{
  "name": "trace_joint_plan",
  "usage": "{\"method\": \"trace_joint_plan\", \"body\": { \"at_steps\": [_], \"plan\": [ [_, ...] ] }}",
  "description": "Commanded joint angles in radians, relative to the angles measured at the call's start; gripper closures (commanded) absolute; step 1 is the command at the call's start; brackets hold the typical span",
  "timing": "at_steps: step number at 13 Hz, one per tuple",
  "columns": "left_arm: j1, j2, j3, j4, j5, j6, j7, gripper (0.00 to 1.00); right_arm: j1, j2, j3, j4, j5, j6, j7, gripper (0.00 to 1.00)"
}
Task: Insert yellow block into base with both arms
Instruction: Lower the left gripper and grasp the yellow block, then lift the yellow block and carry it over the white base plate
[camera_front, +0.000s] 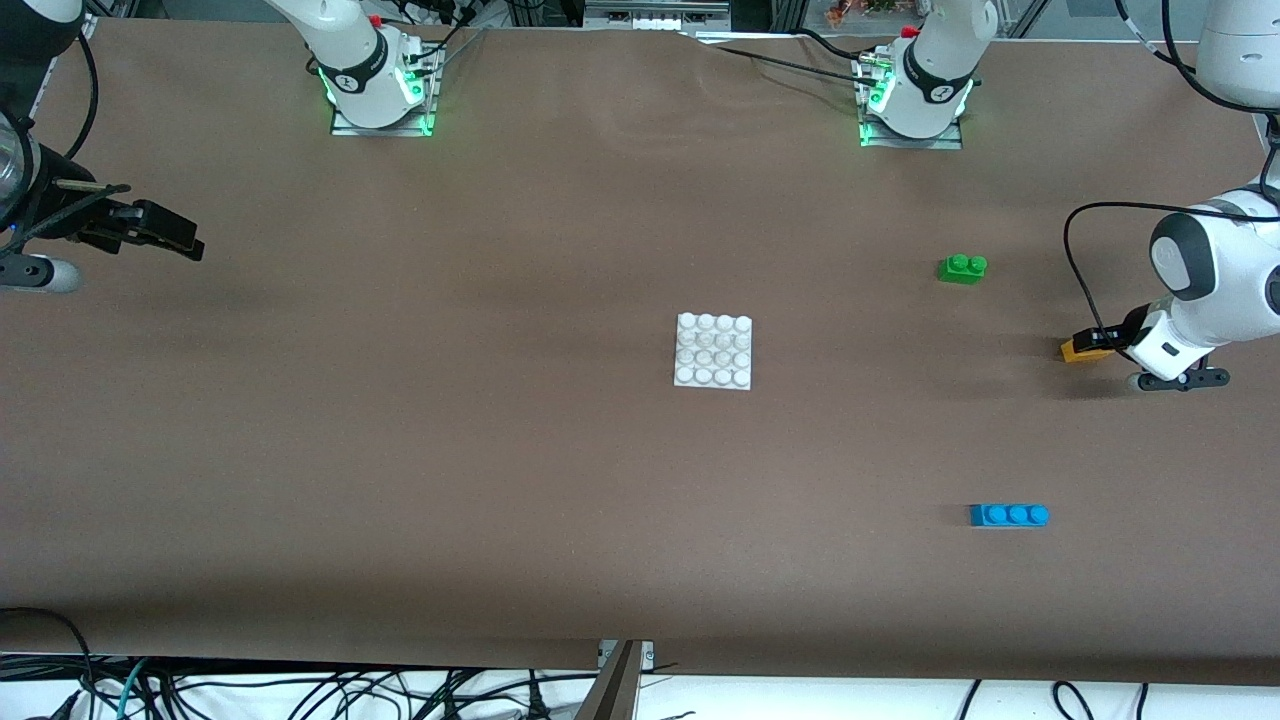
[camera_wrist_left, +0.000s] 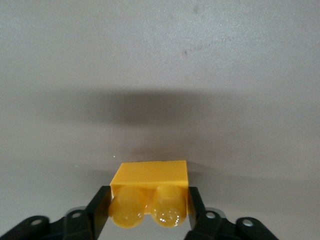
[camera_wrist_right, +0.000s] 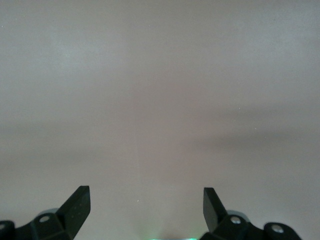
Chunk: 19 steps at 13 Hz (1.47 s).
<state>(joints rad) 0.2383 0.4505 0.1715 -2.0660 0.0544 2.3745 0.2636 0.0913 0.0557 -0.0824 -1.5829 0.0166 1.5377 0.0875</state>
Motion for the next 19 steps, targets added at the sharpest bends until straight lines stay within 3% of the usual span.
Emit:
{"method": "trace_joint_plan", "body": {
  "at_steps": [1,3,4,7,10,15,19],
  "plan": [
    [0.004,-0.021,0.003,-0.005,-0.025,0.000,0.039,0.45,-0.008,0.006,0.006,0.026,-0.010,-0.024,0.002,0.00],
    [0.004,-0.022,0.003,-0.005,-0.025,-0.001,0.039,0.67,-0.008,0.006,0.006,0.026,-0.009,-0.024,0.002,0.00],
    [0.004,-0.026,0.003,-0.005,-0.025,-0.004,0.039,0.72,-0.010,0.006,0.006,0.026,-0.009,-0.024,0.002,0.00],
    [0.001,-0.053,0.002,0.006,-0.025,-0.046,0.039,0.73,-0.010,0.007,0.006,0.026,-0.009,-0.024,0.003,0.00],
    [-0.007,-0.075,-0.012,0.101,-0.025,-0.225,0.039,0.78,-0.010,0.006,0.006,0.026,-0.009,-0.024,0.003,0.00],
    [-0.016,-0.084,-0.177,0.326,-0.025,-0.504,0.004,0.78,-0.010,0.006,0.006,0.026,-0.009,-0.024,0.003,0.00],
    [-0.024,-0.082,-0.373,0.359,-0.024,-0.534,-0.120,0.76,-0.008,0.006,0.006,0.026,-0.004,-0.024,0.002,0.00]
  ]
}}
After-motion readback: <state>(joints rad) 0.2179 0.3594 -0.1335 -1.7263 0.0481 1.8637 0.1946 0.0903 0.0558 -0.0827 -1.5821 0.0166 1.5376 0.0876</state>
